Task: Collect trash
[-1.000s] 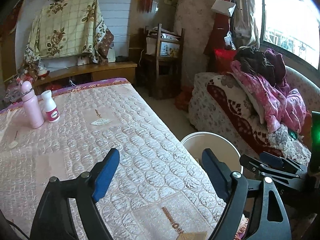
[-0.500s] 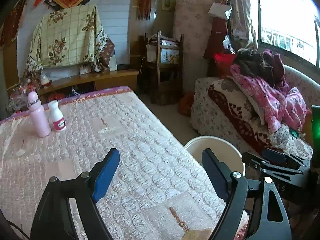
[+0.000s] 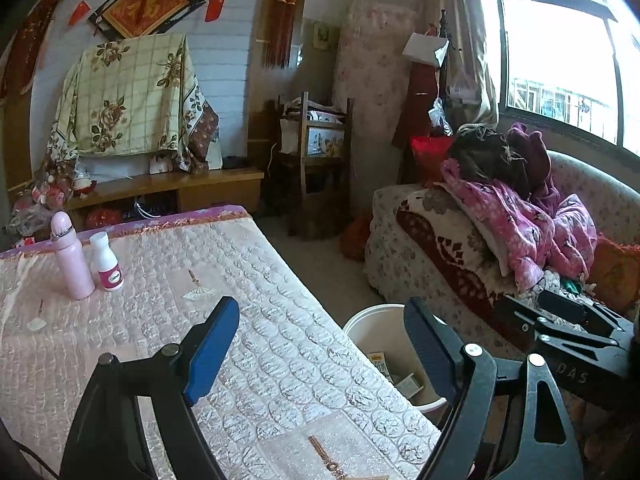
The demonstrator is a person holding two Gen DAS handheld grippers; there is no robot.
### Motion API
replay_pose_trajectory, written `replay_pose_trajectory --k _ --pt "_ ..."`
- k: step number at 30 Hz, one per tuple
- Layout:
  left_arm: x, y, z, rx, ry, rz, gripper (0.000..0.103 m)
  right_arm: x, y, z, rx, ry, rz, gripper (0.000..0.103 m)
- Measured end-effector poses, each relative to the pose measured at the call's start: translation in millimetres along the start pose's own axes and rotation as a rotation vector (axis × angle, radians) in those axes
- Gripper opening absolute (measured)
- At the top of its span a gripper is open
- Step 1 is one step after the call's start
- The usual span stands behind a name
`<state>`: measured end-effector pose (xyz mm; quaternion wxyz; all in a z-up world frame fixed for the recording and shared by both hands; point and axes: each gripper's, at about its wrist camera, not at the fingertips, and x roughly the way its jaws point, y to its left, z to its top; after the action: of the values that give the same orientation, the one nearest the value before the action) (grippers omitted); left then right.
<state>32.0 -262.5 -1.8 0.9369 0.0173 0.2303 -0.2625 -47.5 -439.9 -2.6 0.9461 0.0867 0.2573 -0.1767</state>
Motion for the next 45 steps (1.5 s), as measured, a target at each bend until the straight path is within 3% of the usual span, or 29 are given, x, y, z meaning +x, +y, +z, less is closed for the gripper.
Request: replay_pose_trajectory --k 18,45 --pt "-7 4 2 0.009 -0.017 0.037 0.085 -12 10 10 -0.004 -0.046 0.005 0.076" --pt "-4 12 -3 -0.004 0.010 0.040 0.085 -5 12 8 -0.003 -0.026 0.018 0.076"
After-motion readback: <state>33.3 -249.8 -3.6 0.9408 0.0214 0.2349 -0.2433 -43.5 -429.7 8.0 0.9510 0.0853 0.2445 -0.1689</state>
